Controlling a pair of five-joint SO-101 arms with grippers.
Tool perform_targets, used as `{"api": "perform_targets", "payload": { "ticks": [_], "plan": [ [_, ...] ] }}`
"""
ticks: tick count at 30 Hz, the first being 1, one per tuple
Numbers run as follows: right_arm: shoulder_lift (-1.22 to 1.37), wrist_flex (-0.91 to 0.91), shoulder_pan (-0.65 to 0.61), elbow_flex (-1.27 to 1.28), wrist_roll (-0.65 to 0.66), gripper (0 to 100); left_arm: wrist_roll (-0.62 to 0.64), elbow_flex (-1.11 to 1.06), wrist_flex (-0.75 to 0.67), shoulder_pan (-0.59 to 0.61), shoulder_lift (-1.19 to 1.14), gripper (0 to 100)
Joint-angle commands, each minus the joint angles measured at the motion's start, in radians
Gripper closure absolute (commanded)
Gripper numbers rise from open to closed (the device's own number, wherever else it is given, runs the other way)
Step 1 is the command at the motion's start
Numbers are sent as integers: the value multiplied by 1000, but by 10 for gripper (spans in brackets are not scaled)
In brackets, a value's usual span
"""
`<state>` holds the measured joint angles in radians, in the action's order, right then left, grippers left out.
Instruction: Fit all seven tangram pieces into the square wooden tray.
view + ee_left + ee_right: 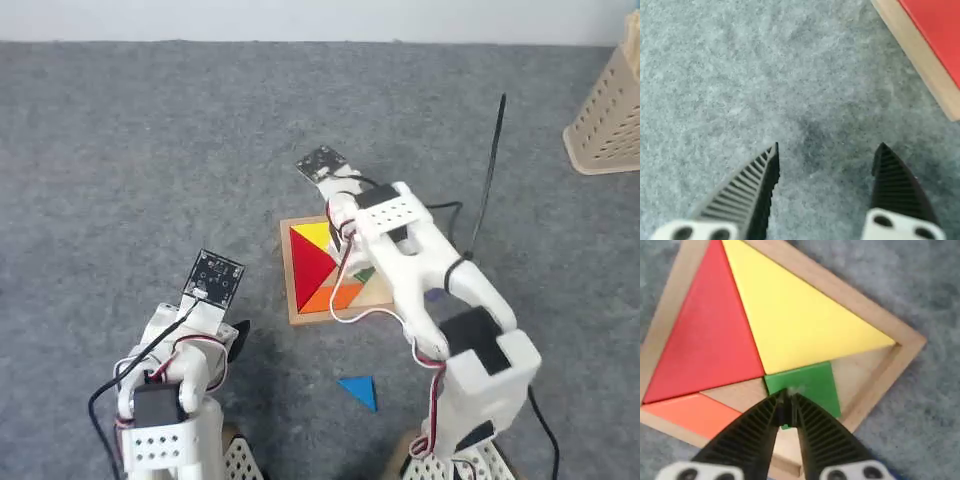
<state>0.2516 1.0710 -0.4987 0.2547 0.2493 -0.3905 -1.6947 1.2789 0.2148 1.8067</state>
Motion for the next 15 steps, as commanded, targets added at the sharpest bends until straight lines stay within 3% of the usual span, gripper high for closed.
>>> {"api": "perform_targets", "payload": {
  "ticks": [1,9,15],
  "plan": [
    [-30,90,-24,-95,-3,991,-5,8,5,-3,15,720],
    [-331,199,-27,8,-44,991,-5,8,5,-3,15,720],
    [-564,246,-51,253,163,991,-5,8,5,-3,15,720]
  ]
}}
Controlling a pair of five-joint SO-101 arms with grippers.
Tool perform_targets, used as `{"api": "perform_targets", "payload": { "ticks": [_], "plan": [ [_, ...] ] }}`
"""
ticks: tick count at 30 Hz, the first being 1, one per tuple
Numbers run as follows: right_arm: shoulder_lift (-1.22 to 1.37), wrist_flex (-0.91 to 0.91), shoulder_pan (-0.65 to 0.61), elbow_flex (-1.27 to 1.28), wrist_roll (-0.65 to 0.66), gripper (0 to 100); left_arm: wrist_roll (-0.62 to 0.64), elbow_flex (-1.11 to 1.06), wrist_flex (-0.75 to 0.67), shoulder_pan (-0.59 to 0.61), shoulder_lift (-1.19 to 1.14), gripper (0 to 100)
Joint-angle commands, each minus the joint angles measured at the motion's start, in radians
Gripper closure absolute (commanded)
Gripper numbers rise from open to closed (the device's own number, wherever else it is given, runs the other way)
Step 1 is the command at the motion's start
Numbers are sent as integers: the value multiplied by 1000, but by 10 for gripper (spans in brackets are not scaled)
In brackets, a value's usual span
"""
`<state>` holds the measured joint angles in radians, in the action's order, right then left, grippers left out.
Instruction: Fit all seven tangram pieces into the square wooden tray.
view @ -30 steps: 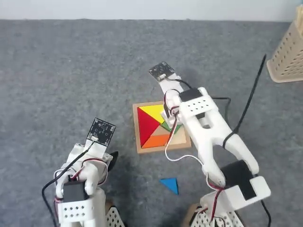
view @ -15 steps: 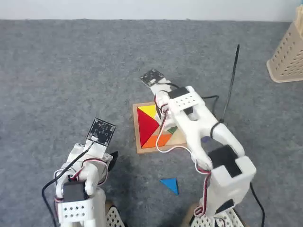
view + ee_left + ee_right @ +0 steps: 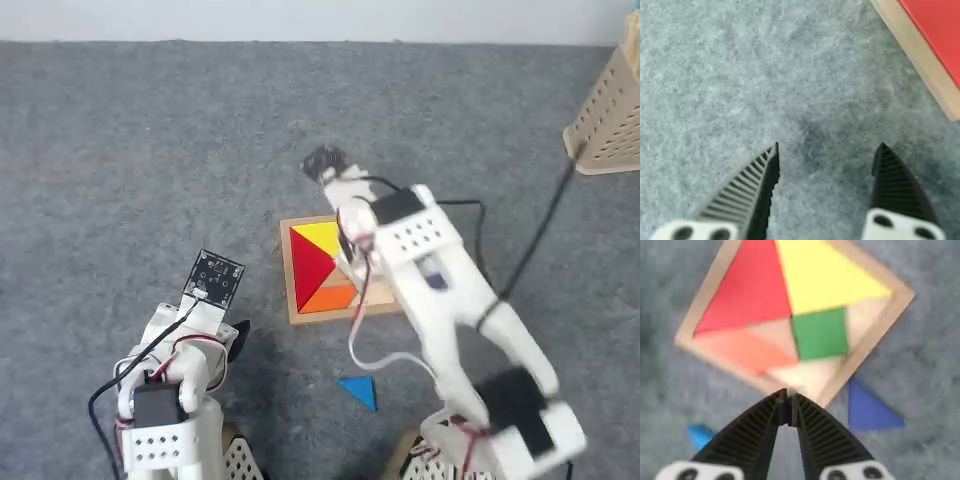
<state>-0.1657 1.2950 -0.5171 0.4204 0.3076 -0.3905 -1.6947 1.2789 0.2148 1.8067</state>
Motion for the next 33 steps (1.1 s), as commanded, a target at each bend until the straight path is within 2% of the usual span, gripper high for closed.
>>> {"api": "perform_targets", "payload": {
  "ticks": [1,5,8,11,28,33],
  "plan": [
    [-179,21,-48,140,147,991,-5,8,5,-3,15,720],
    [-283,2,-191,351,285,990,-5,8,5,-3,15,720],
    [-331,-45,-298,459,301,989,-5,8,5,-3,15,720],
    [-340,-51,-354,488,301,989,-5,8,5,-3,15,720],
    [-153,-134,-361,499,308,987,-5,8,5,-3,15,720],
    [-119,-185,-361,531,308,897,-5,8,5,-3,15,720]
  ]
}}
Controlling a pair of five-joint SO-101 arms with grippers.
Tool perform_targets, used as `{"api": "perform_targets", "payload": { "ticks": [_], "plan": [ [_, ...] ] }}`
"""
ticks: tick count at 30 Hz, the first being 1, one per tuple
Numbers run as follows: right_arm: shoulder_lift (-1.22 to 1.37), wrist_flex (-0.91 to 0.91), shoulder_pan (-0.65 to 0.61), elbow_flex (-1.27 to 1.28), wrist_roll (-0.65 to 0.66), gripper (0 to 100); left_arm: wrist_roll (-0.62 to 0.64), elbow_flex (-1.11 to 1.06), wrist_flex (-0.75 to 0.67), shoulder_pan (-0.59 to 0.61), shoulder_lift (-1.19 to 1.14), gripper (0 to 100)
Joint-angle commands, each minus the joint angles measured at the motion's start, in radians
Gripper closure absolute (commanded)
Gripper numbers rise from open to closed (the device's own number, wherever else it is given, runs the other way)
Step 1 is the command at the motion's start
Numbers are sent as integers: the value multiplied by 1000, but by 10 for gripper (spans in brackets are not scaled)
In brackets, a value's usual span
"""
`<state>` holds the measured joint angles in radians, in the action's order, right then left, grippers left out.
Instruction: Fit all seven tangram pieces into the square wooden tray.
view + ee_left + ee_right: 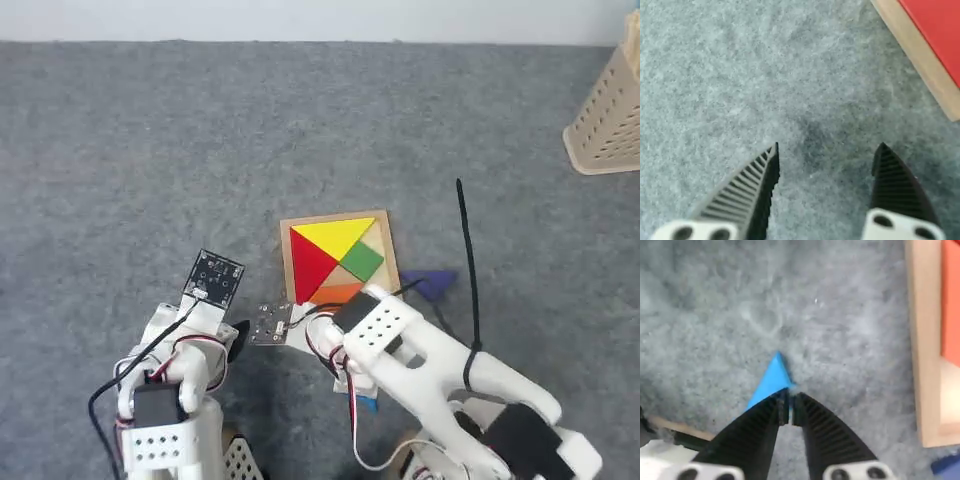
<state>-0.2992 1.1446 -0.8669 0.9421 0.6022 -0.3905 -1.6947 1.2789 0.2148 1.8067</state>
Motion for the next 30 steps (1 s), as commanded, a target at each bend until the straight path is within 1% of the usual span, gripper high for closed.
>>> {"api": "perform_targets", "payload": {
  "ticks": [1,9,16,21,24,26,30],
  "plan": [
    [24,-42,-12,11,14,885,-5,8,5,-3,15,720],
    [77,-51,4,-8,15,897,-5,8,5,-3,15,720],
    [82,-58,154,-68,6,898,-5,8,5,-3,15,720],
    [70,-67,209,-74,6,898,-5,8,5,-3,15,720],
    [16,-4,199,-84,5,898,-5,8,5,-3,15,720],
    [-53,48,165,-86,2,898,-5,8,5,-3,15,720],
    [-211,76,21,-15,-37,898,-5,8,5,-3,15,720]
  ]
}}
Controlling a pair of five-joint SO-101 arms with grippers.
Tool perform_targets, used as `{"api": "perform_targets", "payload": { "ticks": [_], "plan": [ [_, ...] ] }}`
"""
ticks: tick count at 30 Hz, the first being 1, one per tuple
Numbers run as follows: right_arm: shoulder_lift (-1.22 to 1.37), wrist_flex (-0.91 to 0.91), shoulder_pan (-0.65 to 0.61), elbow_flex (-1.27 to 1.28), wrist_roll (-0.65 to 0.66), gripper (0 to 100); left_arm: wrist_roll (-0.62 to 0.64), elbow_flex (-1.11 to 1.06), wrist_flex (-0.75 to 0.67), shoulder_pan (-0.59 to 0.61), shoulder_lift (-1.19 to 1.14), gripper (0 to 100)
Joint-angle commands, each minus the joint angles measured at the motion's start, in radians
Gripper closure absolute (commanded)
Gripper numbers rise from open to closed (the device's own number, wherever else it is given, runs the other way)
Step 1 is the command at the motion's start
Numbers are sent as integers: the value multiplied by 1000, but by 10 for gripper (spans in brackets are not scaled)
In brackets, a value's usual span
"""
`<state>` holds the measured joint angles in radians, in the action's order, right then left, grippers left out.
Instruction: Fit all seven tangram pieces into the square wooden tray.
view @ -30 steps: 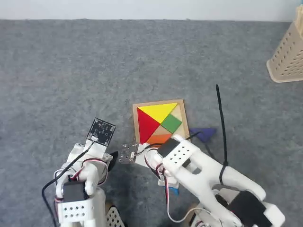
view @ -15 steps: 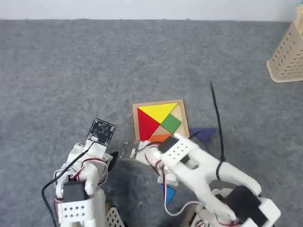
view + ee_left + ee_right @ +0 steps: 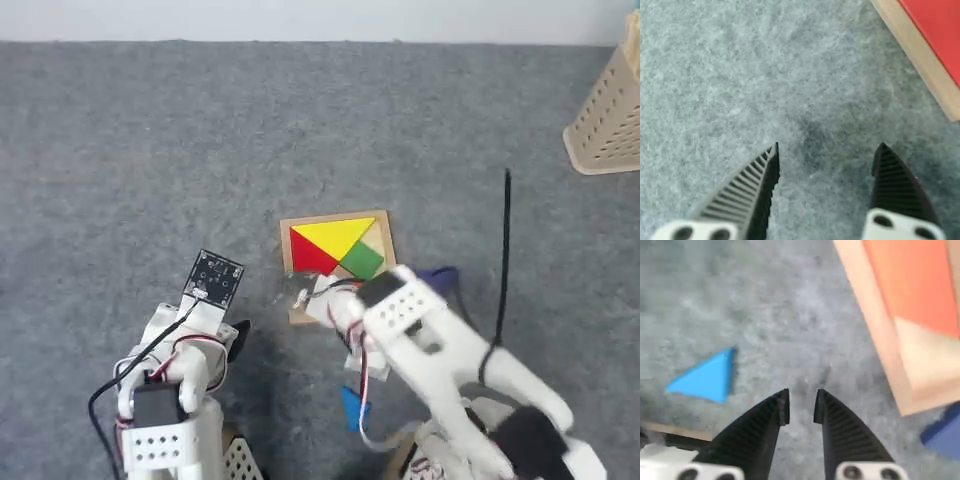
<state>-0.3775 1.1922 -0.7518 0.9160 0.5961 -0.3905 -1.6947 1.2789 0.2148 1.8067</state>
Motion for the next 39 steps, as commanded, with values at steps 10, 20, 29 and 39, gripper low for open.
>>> {"api": "perform_targets", "payload": {
  "ticks": [10,20,29,39],
  "plan": [
    [-237,35,-249,84,201,893,-5,8,5,-3,15,720],
    [-116,2,-252,78,187,893,-5,8,5,-3,15,720],
    [54,77,-252,-74,-37,893,-5,8,5,-3,15,720],
    [171,168,-234,-209,-233,898,-5,8,5,-3,15,720]
  ]
}}
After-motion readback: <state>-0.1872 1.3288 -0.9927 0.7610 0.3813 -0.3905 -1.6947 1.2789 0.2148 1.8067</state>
